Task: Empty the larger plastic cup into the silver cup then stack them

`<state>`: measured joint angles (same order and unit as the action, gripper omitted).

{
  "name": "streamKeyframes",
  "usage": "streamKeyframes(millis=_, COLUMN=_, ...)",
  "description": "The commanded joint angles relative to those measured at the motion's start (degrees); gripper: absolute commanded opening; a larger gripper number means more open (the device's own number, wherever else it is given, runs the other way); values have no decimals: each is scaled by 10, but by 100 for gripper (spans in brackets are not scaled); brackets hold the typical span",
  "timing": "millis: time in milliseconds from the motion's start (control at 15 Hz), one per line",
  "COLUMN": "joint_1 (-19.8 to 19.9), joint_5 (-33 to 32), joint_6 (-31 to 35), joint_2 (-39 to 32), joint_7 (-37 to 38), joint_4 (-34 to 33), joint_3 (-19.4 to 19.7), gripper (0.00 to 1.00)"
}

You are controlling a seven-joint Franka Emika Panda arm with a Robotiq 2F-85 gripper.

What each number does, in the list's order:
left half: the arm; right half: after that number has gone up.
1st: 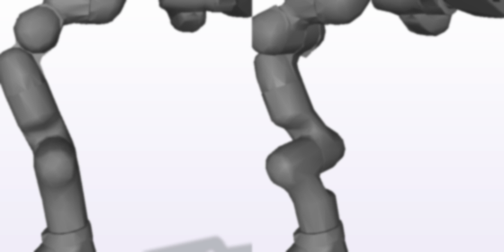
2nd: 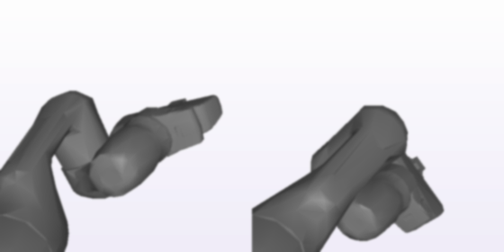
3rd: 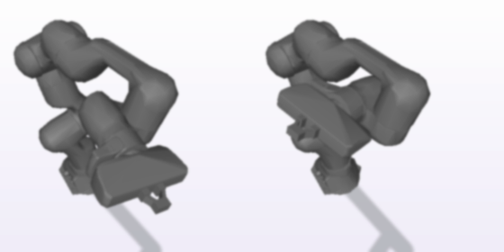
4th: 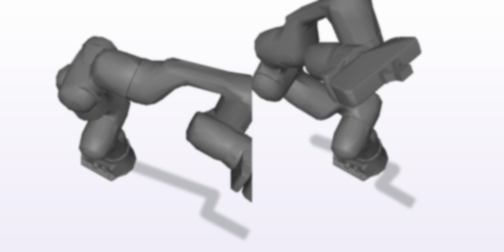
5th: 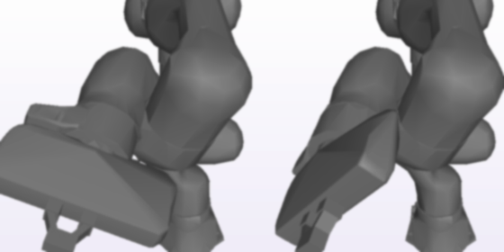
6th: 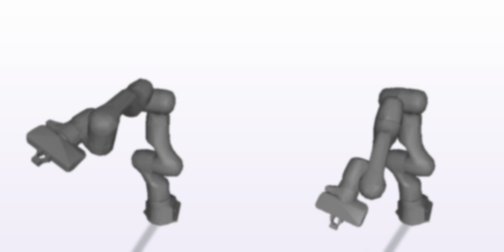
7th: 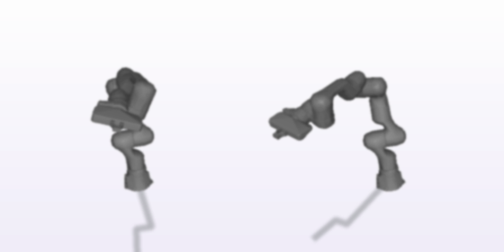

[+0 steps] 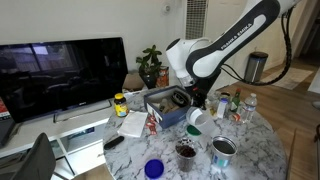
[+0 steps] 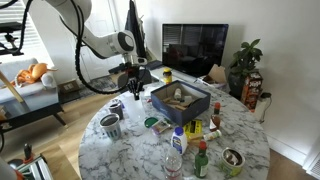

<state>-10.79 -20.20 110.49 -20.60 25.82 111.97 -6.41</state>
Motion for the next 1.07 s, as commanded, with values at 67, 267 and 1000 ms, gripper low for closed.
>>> streamKeyframes(millis=67, joint_1=24, joint_5=80, joint_6=115, joint_2=8, joint_7=-57, joint_4=48, joint_3=8, gripper=1)
streamKeyframes(millis=267, joint_1=39, joint_5=127, joint_6=176, joint_2=10, joint_7=-99, joint_4=75, joint_3=10, gripper=1)
streamKeyframes(millis=1000, joint_1=84, joint_5=285, joint_6=292, joint_2=-3, joint_7=-278, joint_4=126, joint_3=-3, gripper=1)
